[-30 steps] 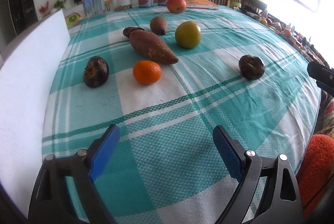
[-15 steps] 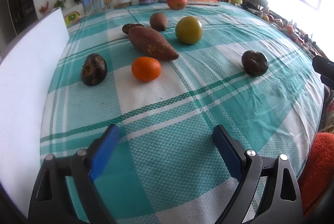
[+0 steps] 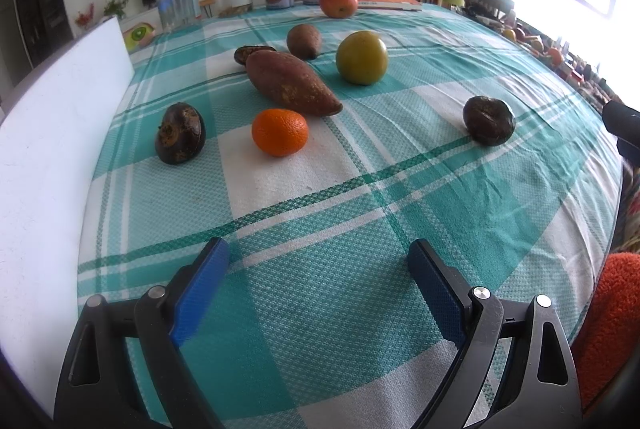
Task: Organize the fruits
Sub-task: 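Withdraw both tools from the box back over the table, then grasp the dark mangosteen with the left tool while the right tool grasps the yellow pear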
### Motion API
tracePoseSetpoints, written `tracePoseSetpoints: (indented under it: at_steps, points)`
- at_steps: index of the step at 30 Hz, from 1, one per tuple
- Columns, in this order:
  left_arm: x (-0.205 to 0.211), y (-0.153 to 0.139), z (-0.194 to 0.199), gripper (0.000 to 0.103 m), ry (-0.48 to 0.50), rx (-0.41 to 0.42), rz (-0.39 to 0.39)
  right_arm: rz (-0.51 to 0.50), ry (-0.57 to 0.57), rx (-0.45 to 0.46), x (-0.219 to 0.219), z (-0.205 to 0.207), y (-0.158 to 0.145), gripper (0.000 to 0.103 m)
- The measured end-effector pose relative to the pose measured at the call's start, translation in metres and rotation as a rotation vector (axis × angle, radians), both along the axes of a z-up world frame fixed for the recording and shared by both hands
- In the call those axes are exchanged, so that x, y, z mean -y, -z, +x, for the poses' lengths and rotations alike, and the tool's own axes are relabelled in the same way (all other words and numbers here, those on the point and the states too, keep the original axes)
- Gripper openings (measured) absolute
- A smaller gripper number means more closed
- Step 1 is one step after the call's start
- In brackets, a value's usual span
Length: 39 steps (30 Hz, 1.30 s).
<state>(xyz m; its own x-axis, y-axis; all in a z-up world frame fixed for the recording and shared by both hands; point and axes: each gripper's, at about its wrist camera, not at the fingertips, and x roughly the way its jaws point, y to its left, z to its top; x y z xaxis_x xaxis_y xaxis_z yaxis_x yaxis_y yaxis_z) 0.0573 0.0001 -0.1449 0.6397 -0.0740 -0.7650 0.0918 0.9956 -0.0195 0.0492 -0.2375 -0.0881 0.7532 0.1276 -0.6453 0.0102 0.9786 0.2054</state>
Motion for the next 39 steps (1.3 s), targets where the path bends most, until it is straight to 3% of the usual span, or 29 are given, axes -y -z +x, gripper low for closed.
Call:
tracePoseSetpoints:
  at_steps: [17, 21, 24, 29, 36, 37, 39]
  points:
    - [0.000, 0.000, 0.001, 0.094, 0.006, -0.005, -0.011, 0.014, -0.002, -0.003, 0.001, 0.001, 0.000, 0.092]
    - [-0.009, -0.002, 0.001, 0.094, 0.021, -0.003, -0.067, 0.028, -0.002, -0.012, 0.003, 0.002, 0.002, 0.092]
    - [-0.022, -0.005, 0.002, 0.094, 0.032, -0.004, -0.166, 0.027, -0.004, -0.017, 0.003, 0.002, 0.004, 0.092]
    - [-0.052, -0.011, 0.011, 0.092, -0.108, -0.010, -0.285, 0.032, -0.004, -0.020, 0.003, 0.002, 0.005, 0.092]
    - [-0.088, -0.026, 0.053, 0.091, -0.366, 0.012, -0.294, 0.032, -0.008, -0.021, 0.001, 0.002, 0.007, 0.092]
    - [-0.093, -0.026, 0.062, 0.090, -0.402, 0.004, -0.285, 0.032, -0.008, -0.022, 0.001, 0.002, 0.007, 0.092]
    - [-0.102, -0.018, 0.077, 0.075, -0.451, -0.033, -0.273, 0.034, -0.008, -0.021, 0.001, 0.002, 0.006, 0.092]
